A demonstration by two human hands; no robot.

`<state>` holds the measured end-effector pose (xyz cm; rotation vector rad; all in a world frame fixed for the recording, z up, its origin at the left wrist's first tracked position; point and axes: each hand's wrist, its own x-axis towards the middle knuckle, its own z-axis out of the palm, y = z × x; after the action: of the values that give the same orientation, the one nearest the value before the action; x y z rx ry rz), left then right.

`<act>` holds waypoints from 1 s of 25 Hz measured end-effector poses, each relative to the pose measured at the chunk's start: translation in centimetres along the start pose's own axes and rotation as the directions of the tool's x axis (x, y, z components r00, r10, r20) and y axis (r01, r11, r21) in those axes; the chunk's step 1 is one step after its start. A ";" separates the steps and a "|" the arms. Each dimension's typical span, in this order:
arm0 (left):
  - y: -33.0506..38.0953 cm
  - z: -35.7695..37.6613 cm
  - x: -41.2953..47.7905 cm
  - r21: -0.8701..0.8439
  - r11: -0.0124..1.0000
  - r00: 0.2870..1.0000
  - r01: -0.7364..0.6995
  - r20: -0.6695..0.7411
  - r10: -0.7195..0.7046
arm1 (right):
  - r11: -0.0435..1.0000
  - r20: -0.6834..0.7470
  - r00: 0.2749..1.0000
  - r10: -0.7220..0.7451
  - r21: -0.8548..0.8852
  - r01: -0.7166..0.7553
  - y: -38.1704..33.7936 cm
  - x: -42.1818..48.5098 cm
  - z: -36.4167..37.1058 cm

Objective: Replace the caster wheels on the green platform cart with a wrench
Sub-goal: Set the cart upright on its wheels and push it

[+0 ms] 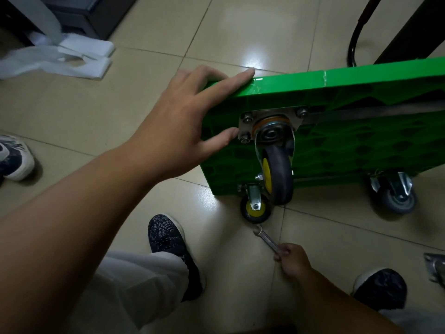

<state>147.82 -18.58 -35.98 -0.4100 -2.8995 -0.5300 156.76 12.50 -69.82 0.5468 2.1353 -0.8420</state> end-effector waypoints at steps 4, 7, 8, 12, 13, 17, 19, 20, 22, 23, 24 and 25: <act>0.0 0.0 0.1 0.006 1.000 1.000 0.009 -0.006 -0.009 | 0.984 -0.060 0.998 0.015 -0.178 -0.025 -0.1 1.4 -0.3; 0.1 0.0 0.2 0.006 1.000 1.000 0.020 -0.017 -0.020 | 0.978 -0.089 0.995 0.041 -0.199 -0.059 -0.2 1.8 -0.5; 0.1 0.0 0.2 0.006 1.000 1.000 0.021 -0.019 -0.021 | 0.975 -0.111 0.993 0.037 -0.214 -0.061 -0.2 1.9 -0.5; 0.3 0.0 0.0 0.003 1.000 1.000 0.016 -0.024 -0.016 | 0.980 -0.166 0.986 0.035 -0.188 -0.066 -0.1 2.3 -0.2; 0.3 0.0 0.1 0.002 1.000 1.000 0.018 -0.021 -0.018 | 0.988 -0.201 0.978 0.060 -0.125 -0.086 -0.1 2.4 0.0; 0.1 0.0 0.0 0.002 1.000 1.000 0.025 -0.018 -0.025 | 0.982 -0.307 0.948 0.082 -0.140 -0.130 0.1 2.6 0.4; 0.2 0.0 0.0 0.006 1.000 1.000 0.025 -0.010 -0.024 | 0.928 -0.326 0.945 0.029 -0.342 -0.147 0.4 2.6 0.5; 0.2 0.0 0.0 0.005 1.000 1.000 0.024 -0.007 -0.024 | 0.889 -0.328 0.945 0.015 -0.428 -0.163 0.3 2.6 0.4; 0.3 -0.1 -0.1 0.005 1.000 1.000 0.025 0.004 -0.025 | 0.854 -0.328 0.945 -0.011 -0.495 -0.162 0.7 2.5 0.4; 0.3 -0.2 -0.2 0.009 1.000 1.000 0.027 0.010 -0.027 | 0.849 -0.317 0.948 -0.007 -0.502 -0.162 1.0 2.5 0.6; 0.4 -0.3 -0.3 0.012 1.000 0.999 0.028 0.016 -0.029 | 0.855 -0.305 0.952 -0.007 -0.495 -0.152 0.9 2.2 0.5; 0.4 -0.3 -0.3 0.015 1.000 0.999 0.026 0.020 -0.027 | 0.852 -0.278 0.960 -0.022 -0.508 -0.128 0.7 2.0 0.4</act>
<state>148.28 -18.43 -35.60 -0.3775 -2.9300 -0.5112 156.09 12.91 -71.85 0.4471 2.4579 -0.1251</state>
